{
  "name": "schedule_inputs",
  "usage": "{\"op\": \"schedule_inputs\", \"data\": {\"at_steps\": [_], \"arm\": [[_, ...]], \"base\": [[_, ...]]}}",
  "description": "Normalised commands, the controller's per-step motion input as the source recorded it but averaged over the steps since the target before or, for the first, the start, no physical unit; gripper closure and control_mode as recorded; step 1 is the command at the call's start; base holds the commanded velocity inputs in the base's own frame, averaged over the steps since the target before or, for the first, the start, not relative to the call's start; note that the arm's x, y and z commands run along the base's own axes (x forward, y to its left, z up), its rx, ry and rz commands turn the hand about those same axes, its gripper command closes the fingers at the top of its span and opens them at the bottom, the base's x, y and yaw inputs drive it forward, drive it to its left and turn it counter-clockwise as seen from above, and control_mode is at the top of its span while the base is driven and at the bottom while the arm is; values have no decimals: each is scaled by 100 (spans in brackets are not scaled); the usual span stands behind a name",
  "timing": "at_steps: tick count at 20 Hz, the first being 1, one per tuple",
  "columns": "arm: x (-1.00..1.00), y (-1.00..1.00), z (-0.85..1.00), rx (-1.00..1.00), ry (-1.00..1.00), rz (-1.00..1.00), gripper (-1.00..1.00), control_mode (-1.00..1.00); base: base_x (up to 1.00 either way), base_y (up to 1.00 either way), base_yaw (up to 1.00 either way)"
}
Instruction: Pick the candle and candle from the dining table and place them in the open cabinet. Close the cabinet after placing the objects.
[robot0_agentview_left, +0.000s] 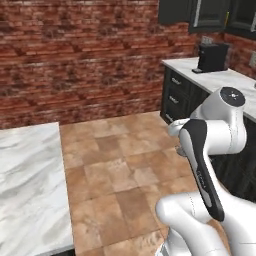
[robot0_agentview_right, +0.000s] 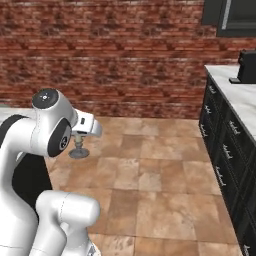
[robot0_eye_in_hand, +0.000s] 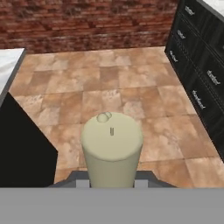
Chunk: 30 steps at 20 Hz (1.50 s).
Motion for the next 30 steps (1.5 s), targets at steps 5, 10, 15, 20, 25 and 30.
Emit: {"op": "schedule_inputs", "data": {"at_steps": [5,10,15,20,25,30], "arm": [[0,0,0,0,0,0,100,100],[0,0,0,0,0,0,100,100],[0,0,0,0,0,0,100,100],[0,0,0,0,0,0,100,100],[0,0,0,0,0,0,100,100],[0,0,0,0,0,0,100,100]], "base": [[86,-14,0],[98,-10,0],[100,-2,0],[100,0,0],[100,0,0],[100,0,0]]}}
